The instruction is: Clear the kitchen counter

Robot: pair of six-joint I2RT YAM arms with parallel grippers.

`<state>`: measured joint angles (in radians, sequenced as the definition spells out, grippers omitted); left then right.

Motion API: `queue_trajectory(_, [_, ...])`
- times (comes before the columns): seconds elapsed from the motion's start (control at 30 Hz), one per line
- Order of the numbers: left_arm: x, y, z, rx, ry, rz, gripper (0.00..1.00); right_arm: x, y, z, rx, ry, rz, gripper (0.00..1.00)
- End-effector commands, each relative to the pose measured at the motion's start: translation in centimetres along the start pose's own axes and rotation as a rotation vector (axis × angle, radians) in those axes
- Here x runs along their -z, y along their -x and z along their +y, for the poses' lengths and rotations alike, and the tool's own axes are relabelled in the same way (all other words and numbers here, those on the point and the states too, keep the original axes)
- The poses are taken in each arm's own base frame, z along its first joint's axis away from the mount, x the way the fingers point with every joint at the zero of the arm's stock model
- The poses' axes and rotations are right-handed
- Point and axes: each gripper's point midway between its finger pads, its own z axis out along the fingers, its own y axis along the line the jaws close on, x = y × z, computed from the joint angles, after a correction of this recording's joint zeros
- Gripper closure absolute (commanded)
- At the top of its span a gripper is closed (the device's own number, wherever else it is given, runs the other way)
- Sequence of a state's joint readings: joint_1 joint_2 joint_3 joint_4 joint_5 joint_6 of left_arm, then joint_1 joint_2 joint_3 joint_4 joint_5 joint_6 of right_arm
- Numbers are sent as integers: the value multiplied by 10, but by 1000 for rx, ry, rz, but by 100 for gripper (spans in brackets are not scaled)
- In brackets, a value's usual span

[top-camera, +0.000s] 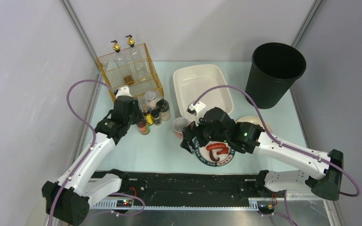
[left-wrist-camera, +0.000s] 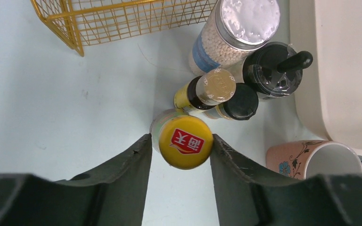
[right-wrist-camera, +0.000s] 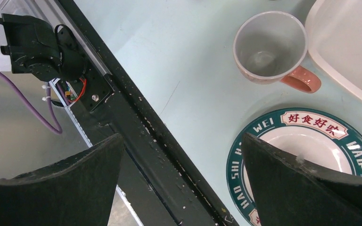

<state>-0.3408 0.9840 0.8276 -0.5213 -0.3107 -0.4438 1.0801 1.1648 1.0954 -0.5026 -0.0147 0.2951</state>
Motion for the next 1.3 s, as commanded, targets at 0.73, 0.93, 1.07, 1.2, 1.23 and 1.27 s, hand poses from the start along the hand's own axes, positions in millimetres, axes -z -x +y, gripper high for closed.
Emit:
queue_trajectory(0.73, [52, 99, -12, -31, 0, -199, 100, 2, 20, 3, 23, -22, -58, 2])
queue_trajectory(0.93, [75, 128, -14, -33, -5, -251, 100, 2, 21, 3, 31, -22, -67, 2])
queue_trajectory(1.07, [91, 147, -18, -21, -27, -296, 100, 3, 23, 3, 36, -21, -74, 2])
queue_trajectory(1.2, [106, 166, -20, -14, -40, -344, 100, 4, 24, 3, 43, -23, -77, 2])
queue_trajectory(1.23, [112, 173, -21, -13, -46, -361, 100, 4, 24, 2, 44, -24, -79, 2])
queue_trajectory(1.27, [113, 176, -22, -15, -46, -365, 100, 4, 24, 2, 45, -25, -81, 2])
